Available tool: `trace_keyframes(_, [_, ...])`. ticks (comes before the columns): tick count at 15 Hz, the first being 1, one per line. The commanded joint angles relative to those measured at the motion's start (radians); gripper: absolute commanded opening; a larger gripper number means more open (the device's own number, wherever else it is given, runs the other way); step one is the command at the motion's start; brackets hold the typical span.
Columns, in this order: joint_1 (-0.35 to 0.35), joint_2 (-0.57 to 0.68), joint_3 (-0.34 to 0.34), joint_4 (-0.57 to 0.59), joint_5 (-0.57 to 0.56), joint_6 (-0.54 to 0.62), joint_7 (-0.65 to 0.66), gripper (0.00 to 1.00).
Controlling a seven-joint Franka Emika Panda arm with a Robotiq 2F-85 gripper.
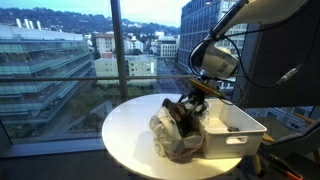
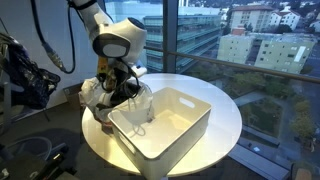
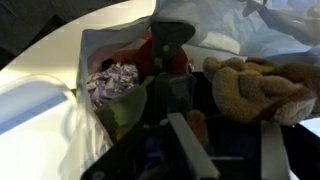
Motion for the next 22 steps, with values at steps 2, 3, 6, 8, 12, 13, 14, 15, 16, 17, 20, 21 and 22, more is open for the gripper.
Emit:
trace_keyframes(2, [0.007,0.043,-0.003,0.039,-0.027,-0.027,0.015,0.58])
trace_keyframes(3, [0.013,0.035,-0.008,0.032,-0.044,-0.024,0.037,0.66])
trace_keyframes(6, [0.036,-0.014,-0.021,-0.015,-0.112,0.033,0.114,0.89])
trace_keyframes(8, [0.042,-0.065,-0.026,-0.056,-0.157,0.086,0.154,1.00])
trace_keyframes(12, [0.037,-0.160,-0.042,-0.123,-0.243,0.170,0.254,1.00])
trace_keyframes(13, [0.036,-0.183,-0.051,-0.140,-0.296,0.182,0.292,1.00])
trace_keyframes(14, [0.032,-0.200,-0.056,-0.153,-0.343,0.195,0.324,1.00])
trace_keyframes(15, [0.027,-0.218,-0.059,-0.165,-0.391,0.205,0.351,0.99])
trace_keyframes(16, [0.023,-0.235,-0.061,-0.178,-0.432,0.225,0.384,1.00])
trace_keyframes(17, [0.019,-0.245,-0.066,-0.189,-0.487,0.252,0.439,1.00])
trace_keyframes(20, [-0.007,-0.269,-0.082,-0.211,-0.711,0.275,0.645,1.00])
trace_keyframes(21, [-0.018,-0.277,-0.085,-0.214,-0.781,0.266,0.708,1.00])
trace_keyframes(22, [-0.027,-0.285,-0.084,-0.214,-0.834,0.248,0.750,1.00])
